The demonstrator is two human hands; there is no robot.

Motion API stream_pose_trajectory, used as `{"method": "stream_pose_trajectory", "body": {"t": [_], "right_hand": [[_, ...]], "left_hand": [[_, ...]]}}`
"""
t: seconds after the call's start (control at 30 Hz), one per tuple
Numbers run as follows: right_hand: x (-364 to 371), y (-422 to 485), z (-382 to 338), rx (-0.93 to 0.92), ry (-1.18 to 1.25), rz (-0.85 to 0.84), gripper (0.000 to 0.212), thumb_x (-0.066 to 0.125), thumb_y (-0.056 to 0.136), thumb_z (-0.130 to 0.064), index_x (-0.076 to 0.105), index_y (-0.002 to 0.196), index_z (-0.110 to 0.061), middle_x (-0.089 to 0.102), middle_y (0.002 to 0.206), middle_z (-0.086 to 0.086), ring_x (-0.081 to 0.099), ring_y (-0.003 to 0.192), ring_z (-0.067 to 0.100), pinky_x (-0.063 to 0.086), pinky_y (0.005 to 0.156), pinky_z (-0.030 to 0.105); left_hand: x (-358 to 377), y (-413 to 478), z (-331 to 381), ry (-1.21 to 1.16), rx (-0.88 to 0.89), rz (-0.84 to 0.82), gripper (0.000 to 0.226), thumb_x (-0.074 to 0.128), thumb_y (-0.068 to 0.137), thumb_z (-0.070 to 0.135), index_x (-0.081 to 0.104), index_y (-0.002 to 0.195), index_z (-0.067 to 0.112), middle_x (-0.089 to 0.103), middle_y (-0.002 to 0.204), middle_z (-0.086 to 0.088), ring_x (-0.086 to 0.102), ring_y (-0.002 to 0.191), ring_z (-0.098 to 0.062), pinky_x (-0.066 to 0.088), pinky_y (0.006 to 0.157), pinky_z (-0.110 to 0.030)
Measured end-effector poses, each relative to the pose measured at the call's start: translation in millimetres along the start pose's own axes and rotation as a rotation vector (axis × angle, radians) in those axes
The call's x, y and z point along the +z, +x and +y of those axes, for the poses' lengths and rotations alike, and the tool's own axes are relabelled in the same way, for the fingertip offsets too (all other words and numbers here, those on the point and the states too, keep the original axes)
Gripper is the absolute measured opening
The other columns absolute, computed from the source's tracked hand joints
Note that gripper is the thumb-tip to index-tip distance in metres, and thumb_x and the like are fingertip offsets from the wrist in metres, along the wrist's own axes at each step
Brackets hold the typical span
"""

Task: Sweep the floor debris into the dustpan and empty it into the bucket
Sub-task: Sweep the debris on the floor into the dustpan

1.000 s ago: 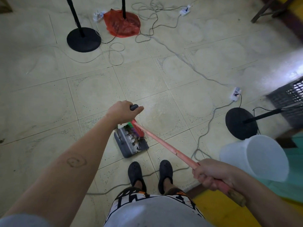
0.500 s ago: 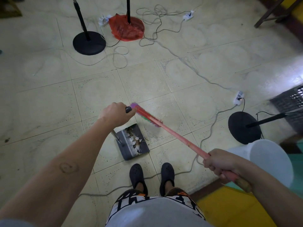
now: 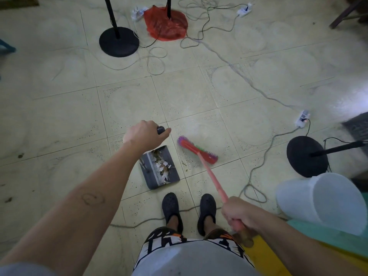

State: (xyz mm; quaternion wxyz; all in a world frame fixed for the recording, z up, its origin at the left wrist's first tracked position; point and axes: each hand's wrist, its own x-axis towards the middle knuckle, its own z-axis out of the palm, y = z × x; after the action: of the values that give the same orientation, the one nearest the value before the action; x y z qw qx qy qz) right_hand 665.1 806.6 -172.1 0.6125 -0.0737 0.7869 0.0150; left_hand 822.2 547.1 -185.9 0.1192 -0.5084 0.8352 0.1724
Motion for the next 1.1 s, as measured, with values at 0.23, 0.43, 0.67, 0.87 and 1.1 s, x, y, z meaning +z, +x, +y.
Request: {"method": "stream_pose_trajectory", "body": {"t": [0.23,0.43,0.67,0.87,1.1], "right_hand": [[-20.2,-19.7,-24.2,0.023,0.506,-0.359,0.012,0.051,0.083,0.005,0.044,0.089,-0.003,0.037,0.048,-0.004,0.031,0.029,0.006,0.026,0.027,0.015],[-52.4,-41.8,-6.8,-0.046,0.591,-0.375,0.012,0.046,0.091,0.002,0.042,0.089,-0.009,0.03,0.05,-0.006,0.029,0.027,0.004,0.023,0.025,0.013],[-79.7,-38.0,16.4,-0.065,0.501,-0.178,0.013,0.043,0.093,0.002,0.047,0.093,-0.01,0.031,0.05,-0.004,0.025,0.03,0.004,0.023,0.027,0.014],[-99.6,-0.8,23.7,-0.06,0.254,0.113,0.014,0.048,0.088,0.004,0.047,0.077,-0.004,0.04,0.046,0.002,0.033,0.032,0.009,0.031,0.033,0.018],[-103.9,46.7,20.5,0.006,0.032,0.295,0.027,0.04,0.087,0.007,0.046,0.113,0.008,0.049,0.06,0.01,0.04,0.043,0.014,0.036,0.037,0.021]], "left_hand": [[0.9,-1.1,1.4,0.015,-0.012,0.018,0.063,0.034,0.092,0.066,0.058,0.07,0.012,0.058,0.064,-0.002,0.054,0.053,-0.016,0.039,0.046,-0.021],[-2.7,-13.1,-7.7,-0.025,-0.023,-0.001,0.059,0.035,0.092,0.067,0.045,0.062,0.018,0.055,0.062,-0.002,0.053,0.052,-0.016,0.039,0.046,-0.022],[-1.4,-21.0,-19.0,-0.035,-0.047,0.038,0.059,0.037,0.092,0.062,0.05,0.059,0.015,0.058,0.062,-0.004,0.054,0.053,-0.019,0.039,0.047,-0.023],[-4.5,-22.5,-20.6,0.037,-0.017,0.039,0.059,0.038,0.092,0.06,0.058,0.063,0.013,0.06,0.065,-0.005,0.058,0.055,-0.019,0.045,0.049,-0.023],[-0.6,-17.9,-20.7,0.101,0.035,0.02,0.059,0.037,0.091,0.062,0.055,0.06,0.016,0.06,0.063,-0.004,0.059,0.057,-0.02,0.05,0.054,-0.025]]}}
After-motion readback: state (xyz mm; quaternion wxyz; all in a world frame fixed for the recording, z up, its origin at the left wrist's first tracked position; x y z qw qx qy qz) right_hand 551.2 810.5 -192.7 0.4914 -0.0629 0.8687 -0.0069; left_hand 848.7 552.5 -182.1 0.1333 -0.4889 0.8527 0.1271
